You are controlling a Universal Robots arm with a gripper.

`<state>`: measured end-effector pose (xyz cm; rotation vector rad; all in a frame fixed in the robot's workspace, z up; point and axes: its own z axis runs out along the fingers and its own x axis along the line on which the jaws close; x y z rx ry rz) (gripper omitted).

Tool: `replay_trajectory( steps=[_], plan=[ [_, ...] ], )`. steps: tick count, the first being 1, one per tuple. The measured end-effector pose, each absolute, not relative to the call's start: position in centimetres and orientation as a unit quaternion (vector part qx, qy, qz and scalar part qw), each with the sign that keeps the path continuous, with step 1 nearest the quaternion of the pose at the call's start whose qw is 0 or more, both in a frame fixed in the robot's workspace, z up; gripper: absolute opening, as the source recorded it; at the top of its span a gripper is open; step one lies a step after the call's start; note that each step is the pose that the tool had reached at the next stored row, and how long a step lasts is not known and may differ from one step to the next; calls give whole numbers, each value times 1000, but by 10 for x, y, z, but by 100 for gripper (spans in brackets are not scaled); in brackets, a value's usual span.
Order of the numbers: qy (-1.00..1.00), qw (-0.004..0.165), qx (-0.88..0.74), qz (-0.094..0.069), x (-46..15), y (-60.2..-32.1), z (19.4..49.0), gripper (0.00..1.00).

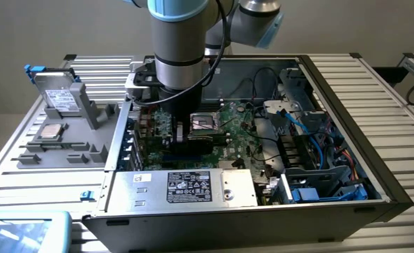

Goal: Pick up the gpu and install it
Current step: 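Insert the gpu into the slot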

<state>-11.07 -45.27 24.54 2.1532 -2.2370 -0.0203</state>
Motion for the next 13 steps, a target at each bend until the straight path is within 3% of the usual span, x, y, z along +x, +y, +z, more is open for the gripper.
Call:
replay_trajectory(
  steps=[13],
  plan=[
    [-720,19,693,-6,-111,-453,245,29]
  ],
)
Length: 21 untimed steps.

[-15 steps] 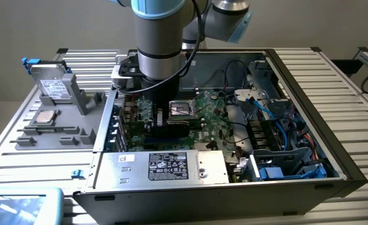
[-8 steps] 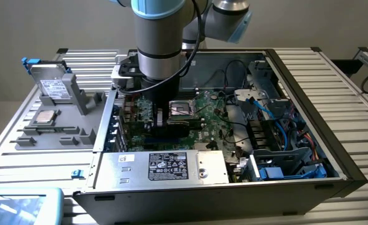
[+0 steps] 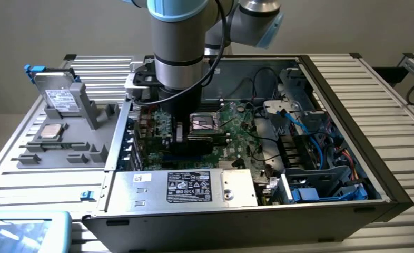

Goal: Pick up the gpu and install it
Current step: 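Insert the gpu into the slot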

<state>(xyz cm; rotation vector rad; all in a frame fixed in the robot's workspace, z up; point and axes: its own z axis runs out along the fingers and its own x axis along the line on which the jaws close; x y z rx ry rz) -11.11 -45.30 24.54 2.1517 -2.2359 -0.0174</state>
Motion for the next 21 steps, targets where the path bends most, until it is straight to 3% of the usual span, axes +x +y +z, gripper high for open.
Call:
replay_trajectory(
  steps=[21],
  plan=[
    [-723,21,691,-4,-114,-452,243,29]
  ],
)
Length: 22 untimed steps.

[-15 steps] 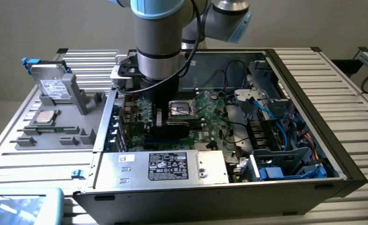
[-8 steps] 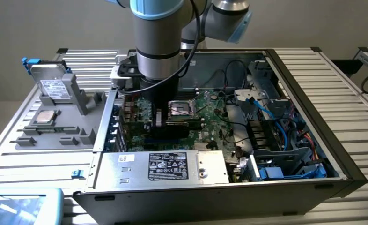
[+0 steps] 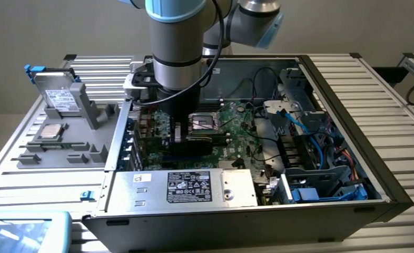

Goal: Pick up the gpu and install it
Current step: 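Insert the gpu into the slot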

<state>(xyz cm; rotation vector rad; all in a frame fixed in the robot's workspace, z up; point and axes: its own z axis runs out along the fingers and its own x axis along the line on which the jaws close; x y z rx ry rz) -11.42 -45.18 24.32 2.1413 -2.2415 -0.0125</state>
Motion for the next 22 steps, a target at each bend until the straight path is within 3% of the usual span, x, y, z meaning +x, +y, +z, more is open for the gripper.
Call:
replay_trajectory(
  steps=[22],
  plan=[
    [-723,21,690,-4,-114,-452,243,29]
  ],
)
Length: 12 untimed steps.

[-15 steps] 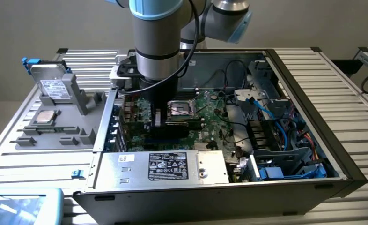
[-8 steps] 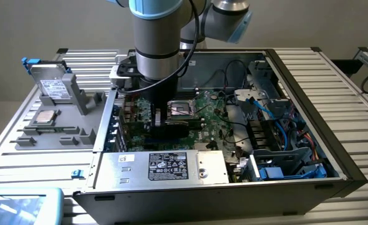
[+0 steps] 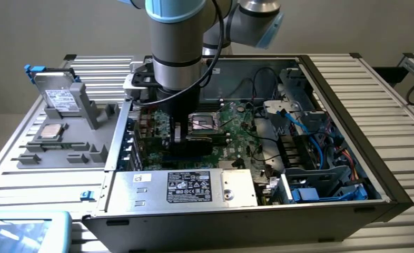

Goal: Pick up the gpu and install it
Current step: 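Insert the gpu into the slot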

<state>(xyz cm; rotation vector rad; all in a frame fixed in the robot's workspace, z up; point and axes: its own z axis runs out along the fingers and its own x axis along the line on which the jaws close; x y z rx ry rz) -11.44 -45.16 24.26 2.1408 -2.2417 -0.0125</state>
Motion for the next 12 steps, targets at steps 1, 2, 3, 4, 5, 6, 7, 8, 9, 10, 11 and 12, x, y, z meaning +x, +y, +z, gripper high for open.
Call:
replay_trajectory(
  steps=[1,2,3,4,5,6,7,8,9,10,11,12],
  plan=[
    [-723,21,690,-4,-114,-452,243,29],
    [-723,21,690,-4,-114,-452,243,29],
    [-723,21,690,-4,-114,-452,243,29],
    [-723,21,690,-4,-114,-452,243,29],
    [-723,21,690,-4,-114,-452,243,29],
    [-723,21,690,-4,-114,-452,243,29],
    [-723,21,690,-4,-114,-452,243,29],
    [-723,21,690,-4,-114,-452,243,29],
    [-723,21,690,-4,-114,-451,243,29],
    [-723,21,690,-4,-114,-451,243,29],
    [-723,21,690,-4,-114,-451,243,29],
    [-723,21,690,-4,-114,-451,243,29]
  ],
)
